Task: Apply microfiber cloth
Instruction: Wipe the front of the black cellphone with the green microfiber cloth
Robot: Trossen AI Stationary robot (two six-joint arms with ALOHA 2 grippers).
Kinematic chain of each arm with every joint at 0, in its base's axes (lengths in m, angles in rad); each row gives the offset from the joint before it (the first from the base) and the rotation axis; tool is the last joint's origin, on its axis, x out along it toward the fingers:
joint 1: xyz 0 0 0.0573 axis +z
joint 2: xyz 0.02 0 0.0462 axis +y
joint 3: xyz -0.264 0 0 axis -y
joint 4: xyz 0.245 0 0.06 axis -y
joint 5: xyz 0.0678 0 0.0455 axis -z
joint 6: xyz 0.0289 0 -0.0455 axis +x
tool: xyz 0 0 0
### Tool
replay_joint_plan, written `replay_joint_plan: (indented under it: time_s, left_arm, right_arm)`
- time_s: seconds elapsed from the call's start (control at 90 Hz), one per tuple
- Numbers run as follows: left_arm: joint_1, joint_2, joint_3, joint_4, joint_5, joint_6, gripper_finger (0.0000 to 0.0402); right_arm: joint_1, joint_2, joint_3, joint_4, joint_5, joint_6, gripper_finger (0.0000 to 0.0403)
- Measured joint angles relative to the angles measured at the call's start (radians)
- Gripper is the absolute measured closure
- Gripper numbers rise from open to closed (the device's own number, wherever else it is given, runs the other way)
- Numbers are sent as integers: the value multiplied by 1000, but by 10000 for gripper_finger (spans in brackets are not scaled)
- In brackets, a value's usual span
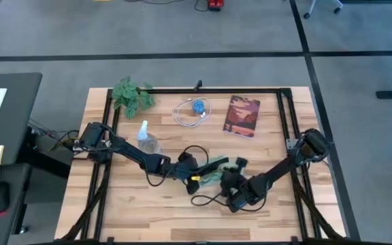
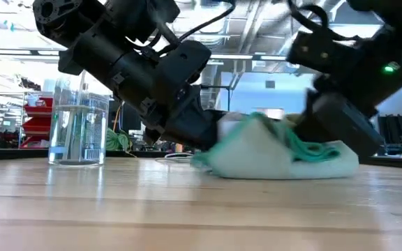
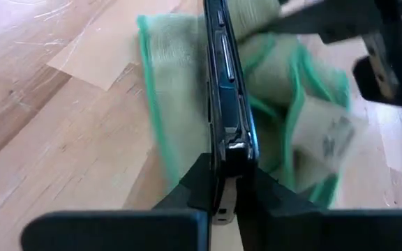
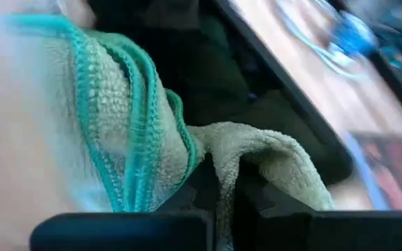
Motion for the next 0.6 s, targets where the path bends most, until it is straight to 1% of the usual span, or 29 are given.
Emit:
replay_joint_plan:
  time_s: [0.067, 0.122, 0.211, 0.278, 0.444, 0.533, 0.6]
  left_arm:
    - [0, 0, -1, 8, 8, 0, 390]
    - [-1, 0, -2, 16, 16, 3, 390]
    - [-2, 2, -4, 37, 22, 8, 390]
    - [-2, 2, -4, 47, 21, 10, 390]
    - [-2, 2, -4, 61, 22, 16, 390]
    - [-2, 2, -4, 71, 23, 19, 390]
    - [-3, 3, -5, 78, 26, 27, 390]
  right_arm:
    - [14, 0, -1, 26, 39, 14, 403]
    - [20, 0, -4, 98, 79, -27, 403]
    - [15, 0, -10, 281, 137, -166, 403]
    - [2, 0, -13, 421, 146, -294, 403]
    - [-39, 0, -13, 705, 117, -570, 403]
    - [-63, 0, -13, 808, 40, -668, 403]
    - [-76, -1, -13, 828, -17, -693, 403]
